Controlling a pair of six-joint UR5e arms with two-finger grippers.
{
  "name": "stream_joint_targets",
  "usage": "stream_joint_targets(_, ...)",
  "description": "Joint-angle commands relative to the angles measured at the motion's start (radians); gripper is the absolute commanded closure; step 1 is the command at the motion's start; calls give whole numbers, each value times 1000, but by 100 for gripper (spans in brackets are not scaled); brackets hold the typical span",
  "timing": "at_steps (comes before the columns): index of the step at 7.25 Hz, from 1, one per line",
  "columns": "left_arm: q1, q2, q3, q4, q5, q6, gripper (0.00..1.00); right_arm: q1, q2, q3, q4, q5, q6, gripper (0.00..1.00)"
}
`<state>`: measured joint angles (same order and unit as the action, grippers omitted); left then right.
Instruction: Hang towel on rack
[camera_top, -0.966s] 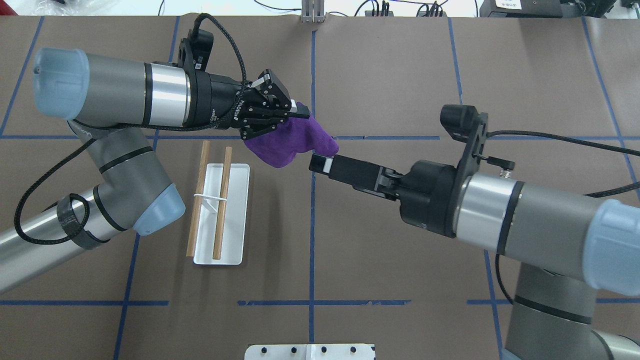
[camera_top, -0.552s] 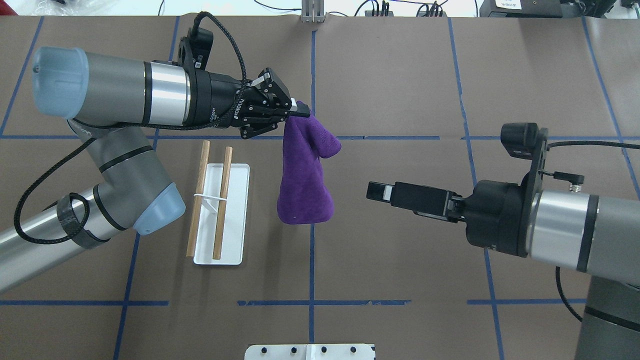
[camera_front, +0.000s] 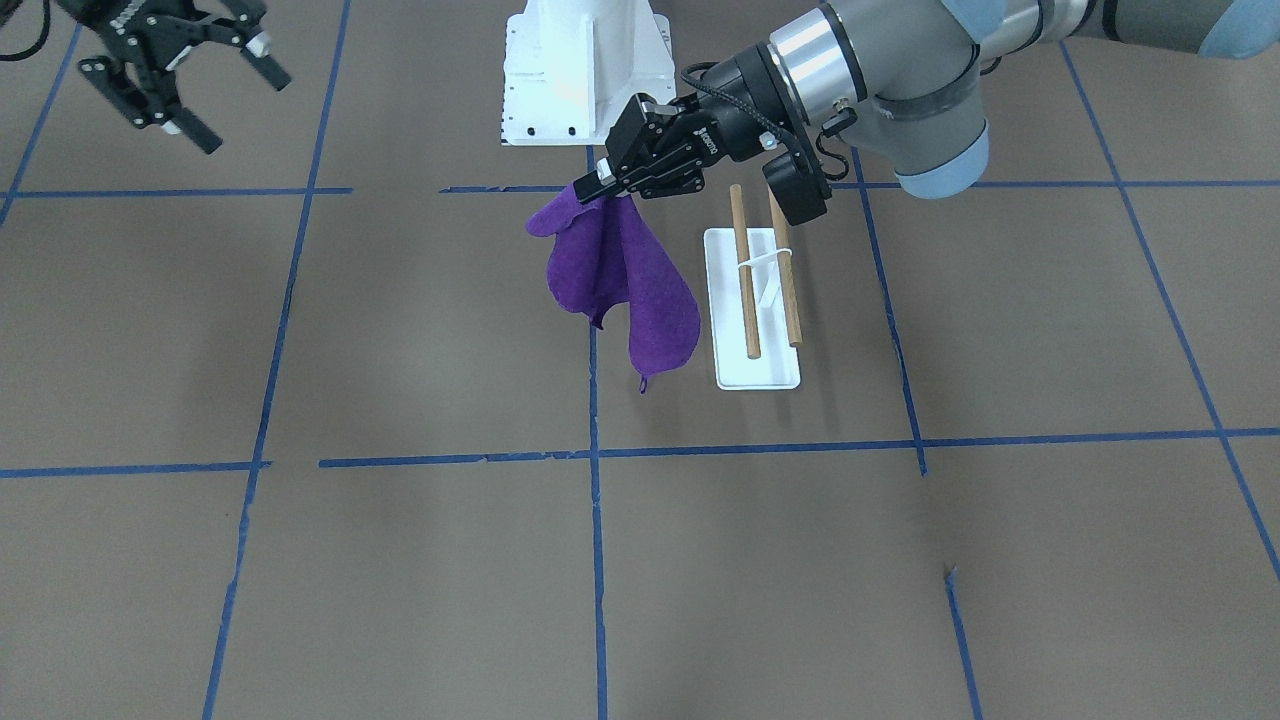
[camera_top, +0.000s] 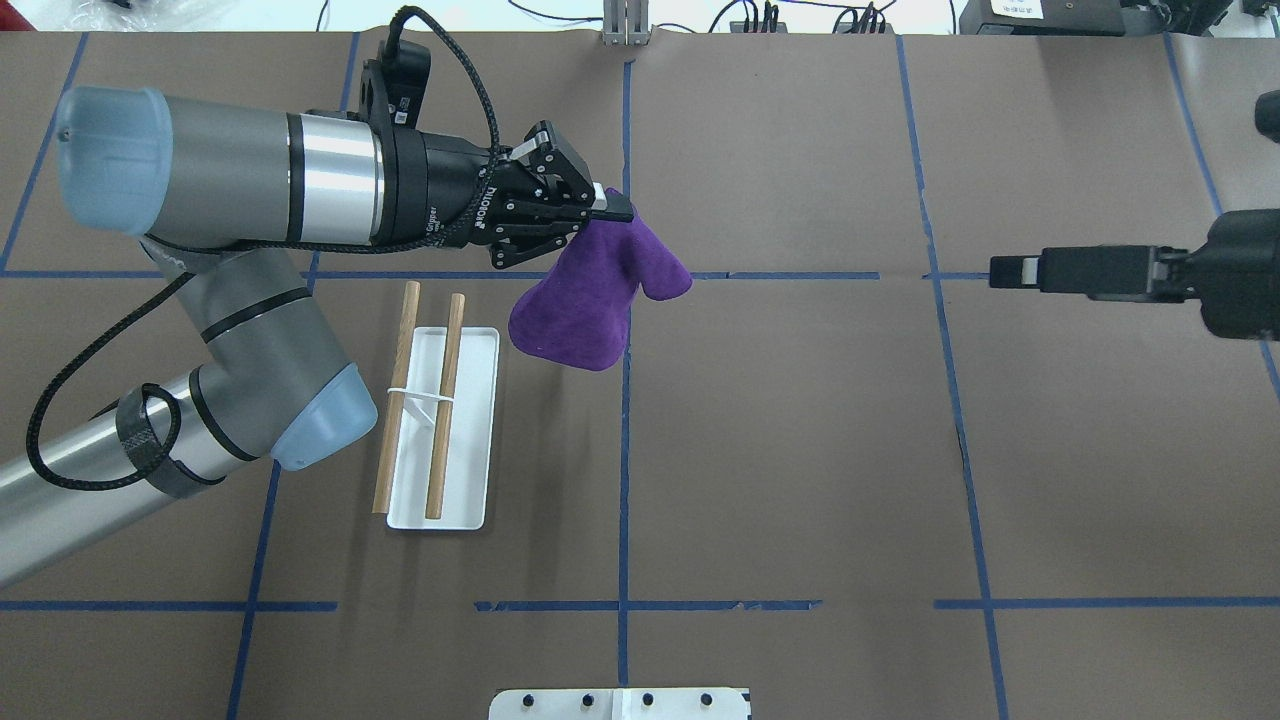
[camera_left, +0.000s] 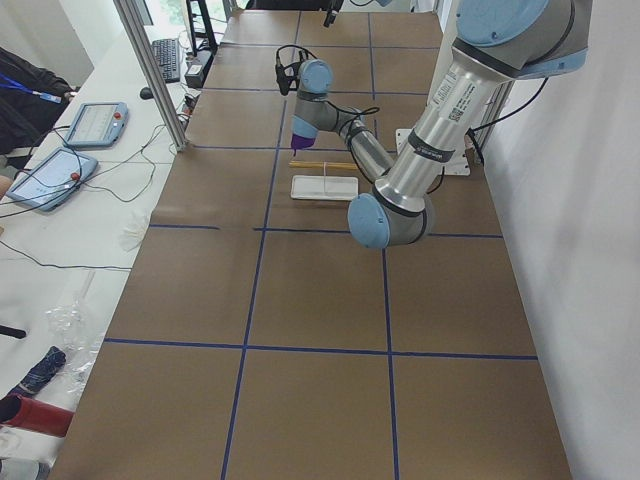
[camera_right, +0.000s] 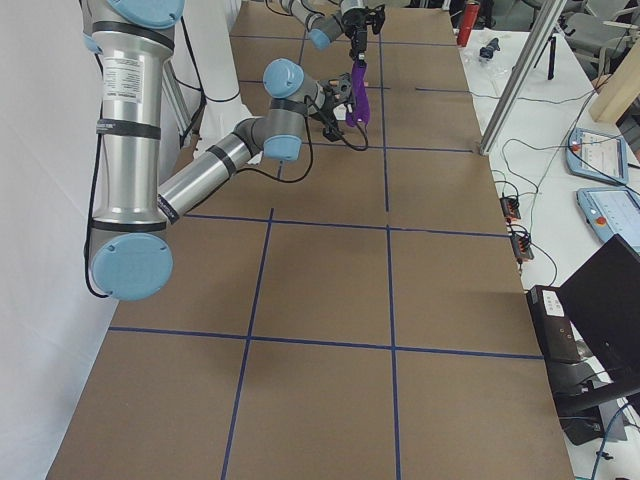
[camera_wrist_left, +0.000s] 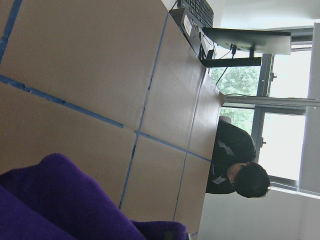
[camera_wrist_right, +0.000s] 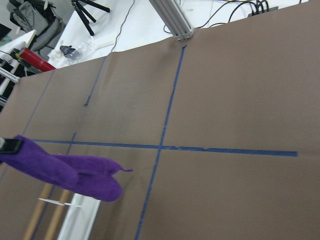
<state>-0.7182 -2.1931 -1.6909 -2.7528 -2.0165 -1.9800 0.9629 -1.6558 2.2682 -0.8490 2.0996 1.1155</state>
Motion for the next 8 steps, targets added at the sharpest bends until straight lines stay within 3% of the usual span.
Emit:
stream_joint_targets(1,2,15,-77,54,143,7,100,152,-80,-80,-84,95,-246,0)
stream_joint_targets(2,23,30,-143,129,233,74,100,196,-90,-148,-85,135,-293,0)
stream_joint_targets(4,222,68,-301,365,693,327,100,296,-98,-273,-87,198,-392,0)
stream_joint_targets(5,308,82,-367,487,882,345,100,333,-116,-306,-87,239,-445,0)
stream_joint_targets(7,455,122,-506,727,1135,346,100,365,-125,-328,-151,253,-488,0)
stream_joint_targets(8,511,136,-538,821,1210,343,100,399,-134,-328,-204,261,-575,0)
